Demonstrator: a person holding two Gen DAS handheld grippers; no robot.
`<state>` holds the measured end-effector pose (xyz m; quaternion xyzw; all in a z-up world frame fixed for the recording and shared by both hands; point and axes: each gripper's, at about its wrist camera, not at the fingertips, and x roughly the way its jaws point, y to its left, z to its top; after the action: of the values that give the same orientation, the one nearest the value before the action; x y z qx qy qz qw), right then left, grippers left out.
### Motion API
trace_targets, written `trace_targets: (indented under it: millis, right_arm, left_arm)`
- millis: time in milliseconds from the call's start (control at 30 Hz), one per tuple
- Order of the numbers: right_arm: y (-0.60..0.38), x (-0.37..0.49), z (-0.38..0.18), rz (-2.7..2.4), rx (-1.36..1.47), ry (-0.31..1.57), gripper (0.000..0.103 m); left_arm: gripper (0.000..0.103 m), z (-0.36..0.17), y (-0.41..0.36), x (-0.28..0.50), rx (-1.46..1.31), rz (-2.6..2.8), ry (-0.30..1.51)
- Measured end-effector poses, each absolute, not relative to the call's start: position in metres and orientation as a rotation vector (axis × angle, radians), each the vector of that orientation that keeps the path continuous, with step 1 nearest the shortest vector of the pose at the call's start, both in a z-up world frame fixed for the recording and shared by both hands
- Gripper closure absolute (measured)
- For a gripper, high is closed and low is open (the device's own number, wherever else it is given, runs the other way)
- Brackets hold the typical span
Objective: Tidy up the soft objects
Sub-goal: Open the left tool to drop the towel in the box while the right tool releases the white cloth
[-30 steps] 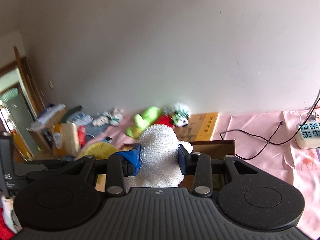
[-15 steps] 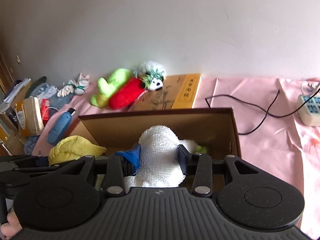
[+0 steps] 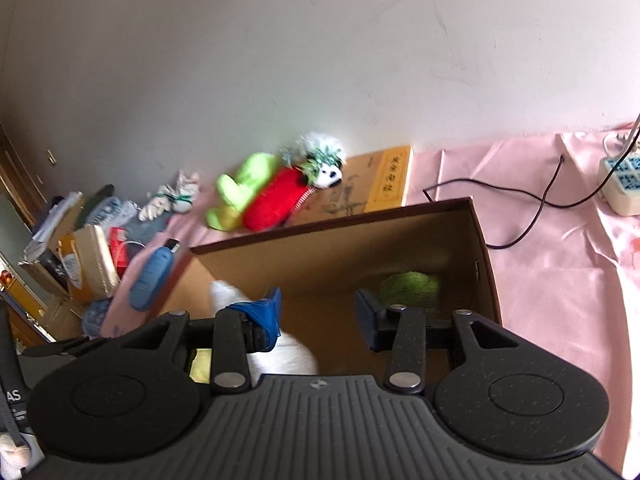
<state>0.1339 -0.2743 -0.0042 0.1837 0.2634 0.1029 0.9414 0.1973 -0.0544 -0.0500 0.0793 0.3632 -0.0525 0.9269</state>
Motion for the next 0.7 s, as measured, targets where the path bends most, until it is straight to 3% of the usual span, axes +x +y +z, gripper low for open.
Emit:
trace_targets:
  millis: [700]
  right_arm:
    - [-0.275,0.008,0.019,0.253,0.476,0.381,0.077]
  left_arm:
    - [0.04,0.017,-0.058,0.089,0.183,-0.053,0.613]
